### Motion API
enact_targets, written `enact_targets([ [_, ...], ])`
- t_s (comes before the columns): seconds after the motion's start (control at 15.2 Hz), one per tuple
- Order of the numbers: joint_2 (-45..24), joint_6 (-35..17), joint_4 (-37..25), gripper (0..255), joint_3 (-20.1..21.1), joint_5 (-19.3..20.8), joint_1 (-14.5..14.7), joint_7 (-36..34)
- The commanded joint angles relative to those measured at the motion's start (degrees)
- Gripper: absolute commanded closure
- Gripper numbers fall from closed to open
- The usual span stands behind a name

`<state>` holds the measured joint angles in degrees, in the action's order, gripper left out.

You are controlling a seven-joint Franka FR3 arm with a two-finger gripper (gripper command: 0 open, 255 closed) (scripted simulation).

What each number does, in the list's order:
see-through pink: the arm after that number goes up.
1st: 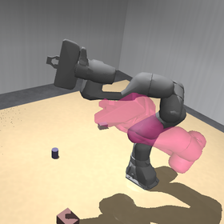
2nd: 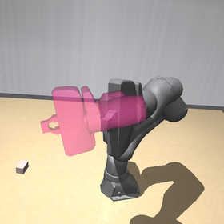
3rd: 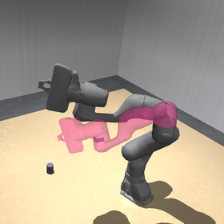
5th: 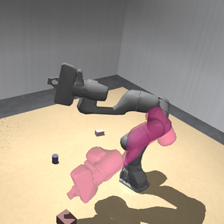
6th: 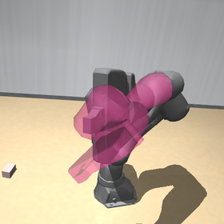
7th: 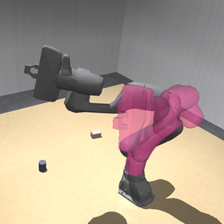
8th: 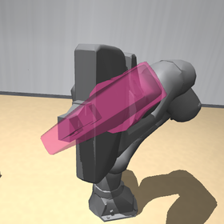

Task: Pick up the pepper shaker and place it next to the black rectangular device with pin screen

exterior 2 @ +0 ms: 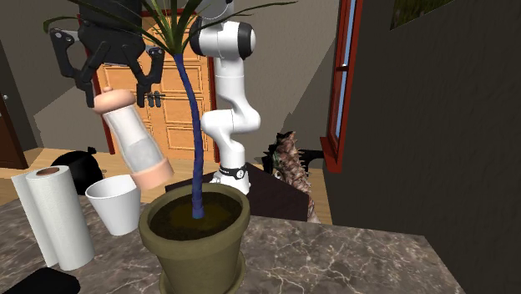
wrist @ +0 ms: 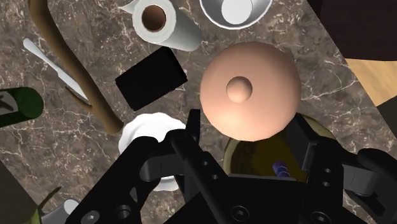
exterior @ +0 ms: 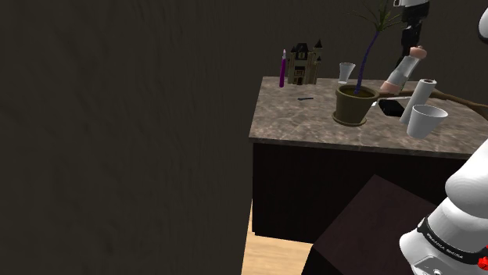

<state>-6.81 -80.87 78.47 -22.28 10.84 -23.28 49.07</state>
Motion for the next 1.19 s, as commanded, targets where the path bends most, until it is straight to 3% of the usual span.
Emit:
enact_targets([
  [0.0,0.7,-1.9,2.6,255,0.1,0.2,0.2,-0.6],
  [0.59,2.6,-7.4,10.2,255,0.3,0.8,0.5,-2.2],
  [0.66,2.6,-7.4,10.2,0,0.3,0.8,0.5,-2.2],
  [1.12,15.2,-18.4,33.2,0,0.0,0.5,0.3,-5.1],
])
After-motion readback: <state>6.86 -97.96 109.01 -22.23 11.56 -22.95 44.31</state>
